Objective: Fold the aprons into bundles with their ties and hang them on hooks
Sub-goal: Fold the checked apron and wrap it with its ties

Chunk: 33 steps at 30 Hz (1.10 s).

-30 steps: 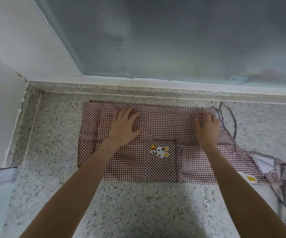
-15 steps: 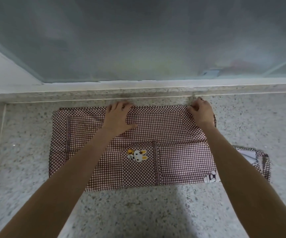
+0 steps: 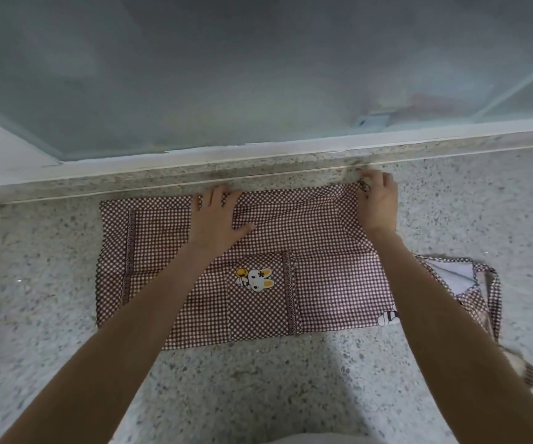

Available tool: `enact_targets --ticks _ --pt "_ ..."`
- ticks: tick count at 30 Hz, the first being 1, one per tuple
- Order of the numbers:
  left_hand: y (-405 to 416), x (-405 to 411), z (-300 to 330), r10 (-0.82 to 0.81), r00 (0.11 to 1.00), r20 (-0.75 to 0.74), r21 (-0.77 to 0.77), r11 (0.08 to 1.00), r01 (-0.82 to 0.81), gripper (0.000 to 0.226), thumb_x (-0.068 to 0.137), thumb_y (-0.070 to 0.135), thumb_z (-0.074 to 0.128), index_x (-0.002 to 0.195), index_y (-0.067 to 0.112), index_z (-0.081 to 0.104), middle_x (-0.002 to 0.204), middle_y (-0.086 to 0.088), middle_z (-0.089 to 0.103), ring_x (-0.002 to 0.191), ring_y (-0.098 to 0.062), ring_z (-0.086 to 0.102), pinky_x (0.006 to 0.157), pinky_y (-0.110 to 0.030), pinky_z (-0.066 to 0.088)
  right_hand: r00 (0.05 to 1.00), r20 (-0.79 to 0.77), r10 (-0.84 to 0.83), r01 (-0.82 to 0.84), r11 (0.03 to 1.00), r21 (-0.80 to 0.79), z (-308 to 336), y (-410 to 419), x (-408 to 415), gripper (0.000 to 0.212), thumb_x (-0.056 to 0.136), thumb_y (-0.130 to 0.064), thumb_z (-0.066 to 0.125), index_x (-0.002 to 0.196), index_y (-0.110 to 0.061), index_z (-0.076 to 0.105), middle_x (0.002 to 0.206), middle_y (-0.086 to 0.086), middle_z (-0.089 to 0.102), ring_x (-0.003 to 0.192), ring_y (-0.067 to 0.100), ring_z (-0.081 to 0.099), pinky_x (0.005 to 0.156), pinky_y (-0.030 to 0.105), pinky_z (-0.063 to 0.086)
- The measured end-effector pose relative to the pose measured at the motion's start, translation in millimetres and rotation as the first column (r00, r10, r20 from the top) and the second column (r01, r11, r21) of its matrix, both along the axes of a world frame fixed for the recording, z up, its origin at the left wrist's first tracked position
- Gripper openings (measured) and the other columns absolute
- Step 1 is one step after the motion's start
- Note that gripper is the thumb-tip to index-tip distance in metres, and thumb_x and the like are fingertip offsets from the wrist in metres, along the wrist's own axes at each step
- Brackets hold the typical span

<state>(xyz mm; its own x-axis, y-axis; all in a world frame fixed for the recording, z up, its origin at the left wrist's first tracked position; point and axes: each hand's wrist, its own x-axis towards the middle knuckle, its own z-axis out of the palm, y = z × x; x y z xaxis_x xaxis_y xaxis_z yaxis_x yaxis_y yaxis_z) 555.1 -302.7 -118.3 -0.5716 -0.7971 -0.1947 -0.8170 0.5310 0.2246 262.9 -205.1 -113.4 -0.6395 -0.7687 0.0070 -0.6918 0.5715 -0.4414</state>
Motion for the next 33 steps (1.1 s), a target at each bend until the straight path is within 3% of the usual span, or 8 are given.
enact_targets --ticks 3,6,9,13,18,22,25,33 --pt "31.0 -16.5 8.4 -0.105 0.987 -0.121 -0.026 0.994 0.103 0.064 0.086 0.054 0.052 0.139 0.021 0.038 0.145 -0.008 0.034 0.135 -0.028 0.027 0.112 -0.051 0.016 0.991 -0.136 0.0 -0.016 0.993 -0.118 13.4 51.0 9.9 0.033 0.08 0.003 0.055 0.112 -0.007 0.059 0.113 0.017 0.056 0.103 0.033 0.05 0.087 0.039 0.041" --pt "77.7 -34.9 12.3 -0.256 0.94 -0.225 0.026 0.963 0.269 0.055 0.087 0.046 0.051 0.135 0.019 0.045 0.144 -0.006 0.038 0.134 -0.027 0.031 0.111 -0.048 0.021 0.991 -0.124 -0.04 0.023 0.99 -0.136 22.7 126.9 25.2 0.03 0.078 -0.003 0.058 0.108 -0.006 0.061 0.111 0.015 0.058 0.101 0.033 0.051 0.085 0.043 0.043" --pt "132.5 -56.3 9.3 -0.396 0.885 -0.245 0.072 0.903 0.424 0.049 0.088 0.043 0.05 0.131 0.02 0.049 0.14 -0.002 0.042 0.131 -0.023 0.035 0.108 -0.048 0.03 0.977 -0.103 -0.188 0.177 0.978 -0.114 22.0 211.0 35.0 0.026 0.077 -0.001 0.066 0.103 -0.005 0.062 0.106 0.015 0.061 0.097 0.036 0.054 0.083 0.047 0.045" --pt "188.3 -83.0 7.8 -0.473 0.86 -0.19 0.129 0.857 0.499 0.049 0.09 0.04 0.05 0.135 0.023 0.044 0.143 0.002 0.038 0.133 -0.019 0.029 0.11 -0.04 0.026 0.945 -0.101 -0.311 0.309 0.951 -0.033 19.4 275.1 18.0 0.024 0.077 -0.003 0.067 0.101 -0.005 0.063 0.102 0.017 0.062 0.092 0.04 0.054 0.08 0.046 0.043" --pt "224.9 -100.7 2.4 -0.462 0.879 -0.12 0.156 0.865 0.477 0.044 0.092 0.038 0.046 0.134 0.024 0.045 0.137 0.004 0.039 0.125 -0.018 0.033 0.101 -0.035 0.033 0.966 -0.157 -0.204 0.213 0.976 0.041 13.8 281.8 -30.9 0.03 0.078 -0.016 0.055 0.105 -0.004 0.061 0.1 0.021 0.06 0.088 0.041 0.054 0.079 0.045 0.043" --pt "240.1 -119.9 3.8 -0.403 0.909 -0.109 0.146 0.898 0.415 0.042 0.09 0.038 0.052 0.128 0.021 0.051 0.128 0.002 0.047 0.118 -0.018 0.042 0.091 -0.032 0.042 0.992 -0.109 -0.065 0.089 0.97 0.225 8.3 262.4 -66.7 0.045 0.078 -0.02 0.068 0.118 -0.006 0.055 0.114 0.023 0.054 0.096 0.042 0.055 0.079 0.047 0.045" --pt "253.1 -142.0 5.0 -0.347 0.929 -0.13 0.152 0.919 0.365 0.037 0.086 0.034 0.06 0.119 0.018 0.058 0.116 -0.001 0.054 0.106 -0.019 0.05 0.081 -0.033 0.049 0.997 -0.048 0.055 -0.037 0.948 0.315 10.5 251.6 -82.1 0.037 0.088 -0.021 0.058 0.123 -0.011 0.05 0.118 0.017 0.053 0.097 0.037 0.055 0.075 0.041 0.045" --pt "278.1 -182.2 8.0 -0.177 0.97 -0.167 0.111 0.974 0.197 0.013 0.081 0.014 0.066 0.093 0.015 0.068 0.087 0.0 0.066 0.079 -0.021 0.062 0.065 -0.032 0.054 0.934 0.288 0.211 -0.274 0.941 0.199 22.9 239.4 -145.7 0.024 0.094 -0.023 0.052 0.111 -0.014 0.066 0.107 0.007 0.068 0.098 0.025 0.062 0.082 0.029 0.043"
